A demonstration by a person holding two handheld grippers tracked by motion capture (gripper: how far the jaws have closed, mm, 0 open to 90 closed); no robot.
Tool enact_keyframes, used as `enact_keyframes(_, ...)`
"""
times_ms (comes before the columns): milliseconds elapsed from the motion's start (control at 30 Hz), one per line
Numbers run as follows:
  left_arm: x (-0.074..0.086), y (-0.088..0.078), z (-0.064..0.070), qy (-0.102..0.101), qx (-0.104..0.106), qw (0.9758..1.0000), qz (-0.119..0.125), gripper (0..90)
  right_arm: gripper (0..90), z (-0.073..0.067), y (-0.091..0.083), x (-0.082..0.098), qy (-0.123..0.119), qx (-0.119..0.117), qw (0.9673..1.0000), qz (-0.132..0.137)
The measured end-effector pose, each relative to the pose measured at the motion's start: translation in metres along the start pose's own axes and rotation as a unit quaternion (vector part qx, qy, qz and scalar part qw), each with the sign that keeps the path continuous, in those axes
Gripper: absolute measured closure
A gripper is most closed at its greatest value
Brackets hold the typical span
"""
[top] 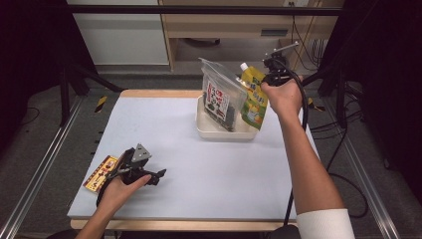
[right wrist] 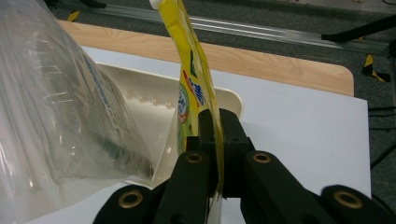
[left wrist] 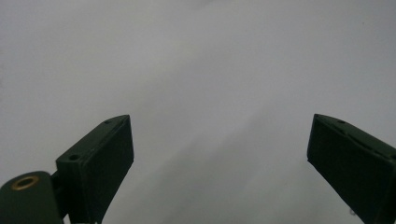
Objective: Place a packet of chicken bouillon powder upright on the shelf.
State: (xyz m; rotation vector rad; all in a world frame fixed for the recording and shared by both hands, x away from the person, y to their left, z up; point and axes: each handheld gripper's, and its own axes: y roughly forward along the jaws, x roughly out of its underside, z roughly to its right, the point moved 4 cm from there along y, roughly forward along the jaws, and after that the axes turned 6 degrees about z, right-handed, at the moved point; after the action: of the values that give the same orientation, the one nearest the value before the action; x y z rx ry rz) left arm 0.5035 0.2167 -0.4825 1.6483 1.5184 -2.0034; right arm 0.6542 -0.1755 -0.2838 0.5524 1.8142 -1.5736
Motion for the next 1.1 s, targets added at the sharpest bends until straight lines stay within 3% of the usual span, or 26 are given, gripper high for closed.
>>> enact_keyframes(300, 0.0, 0.001, 0.001, 0.003, 0.002, 1.0, -0.001, 7.1, 90.0, -0.005, 0.005, -0.002, 0.008, -0.005, 0.9999, 0.001)
enact_keyframes(533, 0.0, 0.001, 0.003, 0.005, 0.005, 1.0, -0.002, 7.1, 90.0, -0.011, 0.011, -0.002, 0.031, -0.019, 0.9993, 0.007)
enact_keyframes(1100, -0.001, 0.002, 0.004, 0.01, 0.006, 0.9999, -0.004, 7.1, 90.0, -0.022, 0.023, 0.002, 0.059, -0.044, 0.9966, 0.037)
